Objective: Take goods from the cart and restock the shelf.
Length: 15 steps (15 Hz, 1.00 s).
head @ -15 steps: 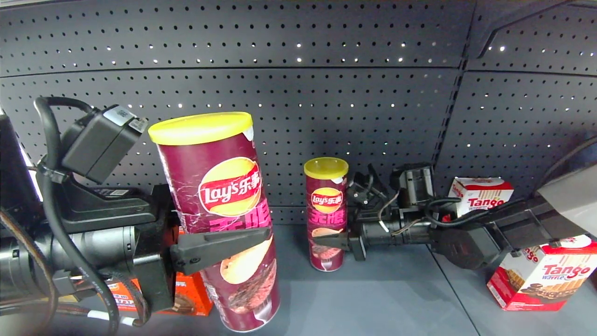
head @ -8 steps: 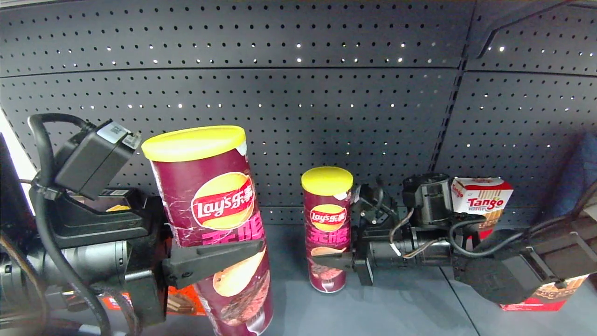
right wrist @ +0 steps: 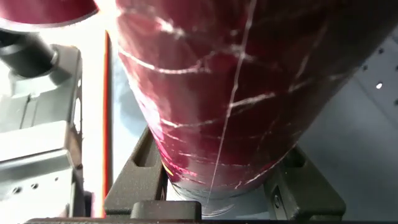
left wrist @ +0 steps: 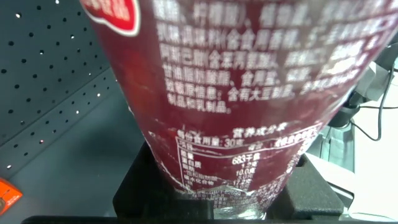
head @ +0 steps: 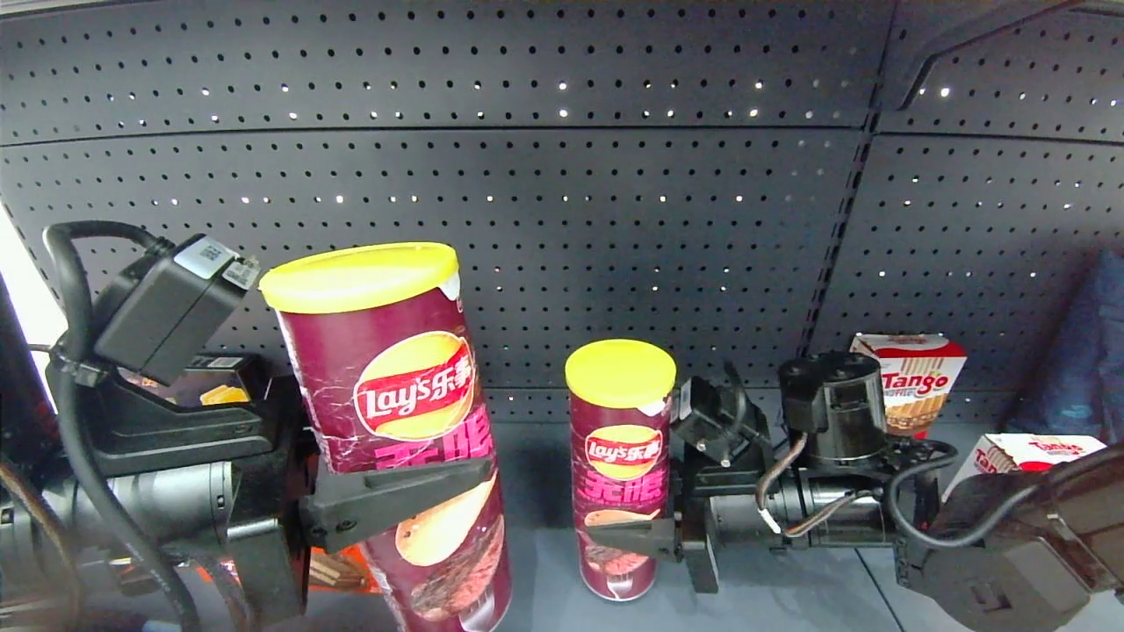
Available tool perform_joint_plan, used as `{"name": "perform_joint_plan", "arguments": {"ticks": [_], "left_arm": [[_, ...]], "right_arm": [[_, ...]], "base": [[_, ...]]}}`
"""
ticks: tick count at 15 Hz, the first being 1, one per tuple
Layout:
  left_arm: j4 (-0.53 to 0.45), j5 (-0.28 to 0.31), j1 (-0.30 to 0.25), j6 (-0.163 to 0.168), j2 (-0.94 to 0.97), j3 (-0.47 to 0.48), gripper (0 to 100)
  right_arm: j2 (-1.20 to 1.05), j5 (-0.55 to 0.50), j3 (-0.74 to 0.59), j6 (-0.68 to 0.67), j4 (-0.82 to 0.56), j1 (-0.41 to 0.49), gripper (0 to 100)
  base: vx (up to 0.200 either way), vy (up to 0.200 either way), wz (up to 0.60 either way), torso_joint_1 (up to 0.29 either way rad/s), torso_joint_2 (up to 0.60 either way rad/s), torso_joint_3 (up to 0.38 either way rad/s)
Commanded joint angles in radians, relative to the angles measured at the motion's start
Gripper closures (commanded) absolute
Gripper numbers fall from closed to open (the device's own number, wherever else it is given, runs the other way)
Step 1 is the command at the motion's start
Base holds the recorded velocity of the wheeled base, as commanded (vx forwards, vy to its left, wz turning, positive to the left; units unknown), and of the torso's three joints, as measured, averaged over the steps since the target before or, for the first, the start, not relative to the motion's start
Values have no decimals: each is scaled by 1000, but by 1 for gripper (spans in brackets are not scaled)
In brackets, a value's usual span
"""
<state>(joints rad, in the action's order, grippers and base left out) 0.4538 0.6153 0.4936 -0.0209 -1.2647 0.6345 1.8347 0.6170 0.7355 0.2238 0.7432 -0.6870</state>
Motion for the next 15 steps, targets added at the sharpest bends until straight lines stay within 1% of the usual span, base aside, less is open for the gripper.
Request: {"name": "perform_joint_plan", "arguments": {"ticks": [1, 4, 7, 9, 12, 15], "left_arm": [[0, 0, 0, -1, -1, -1, 100], [0, -2, 0, -1, -1, -1, 100], [0, -5, 0, -1, -1, -12, 100], [-1, -6, 0, -1, -1, -15, 100], [-1, -6, -1, -1, -2, -15, 100], [-1, -6, -1, -2, -4, -13, 100]], "right_arm": [[-43, 1, -68, 0, 35, -2, 100], [-74, 1, -116, -31, 70, -11, 100], [-64, -2, -160, -50, 157, -23, 100], [-61, 0, -193, -69, 177, -37, 100], [-57, 0, -194, -70, 179, -40, 100], [-25, 0, -199, -72, 219, -40, 100]], "base": [[0, 0, 0, 0, 0, 0], [0, 0, 0, 0, 0, 0], [0, 0, 0, 0, 0, 0], [0, 0, 0, 0, 0, 0], [0, 0, 0, 0, 0, 0], [0, 0, 0, 0, 0, 0]]}}
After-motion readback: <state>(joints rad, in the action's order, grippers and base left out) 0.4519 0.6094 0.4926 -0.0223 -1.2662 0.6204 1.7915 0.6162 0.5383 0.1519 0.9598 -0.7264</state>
